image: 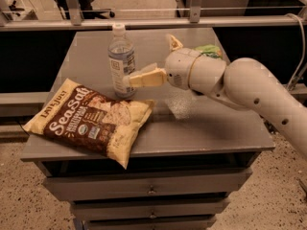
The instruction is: Place blue plastic bottle upright
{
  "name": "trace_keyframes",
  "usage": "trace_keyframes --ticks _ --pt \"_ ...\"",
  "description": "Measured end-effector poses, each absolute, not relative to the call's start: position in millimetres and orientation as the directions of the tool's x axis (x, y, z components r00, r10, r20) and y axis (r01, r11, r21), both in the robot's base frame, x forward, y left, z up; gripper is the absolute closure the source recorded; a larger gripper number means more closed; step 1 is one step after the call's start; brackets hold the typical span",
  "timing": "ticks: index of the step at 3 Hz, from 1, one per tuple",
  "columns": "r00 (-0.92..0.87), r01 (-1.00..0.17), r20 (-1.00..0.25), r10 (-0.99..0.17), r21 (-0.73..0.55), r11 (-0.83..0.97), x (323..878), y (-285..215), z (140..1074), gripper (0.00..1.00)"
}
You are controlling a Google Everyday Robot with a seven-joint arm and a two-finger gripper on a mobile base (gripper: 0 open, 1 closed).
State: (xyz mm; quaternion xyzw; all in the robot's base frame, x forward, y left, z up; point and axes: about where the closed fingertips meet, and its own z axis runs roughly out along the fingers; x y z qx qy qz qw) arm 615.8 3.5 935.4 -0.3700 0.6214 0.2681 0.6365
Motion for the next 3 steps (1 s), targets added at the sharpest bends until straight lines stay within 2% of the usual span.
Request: trace_keyframes --ticks 2,3 --pt "0.05 -0.742 -0.937 -0.347 -0.267 0.615 601.4 -132.6 971.6 0.0" --pt "0.037 -0.776 -0.931 -0.362 -0.255 0.576 591.9 -131.2 967.7 0.0"
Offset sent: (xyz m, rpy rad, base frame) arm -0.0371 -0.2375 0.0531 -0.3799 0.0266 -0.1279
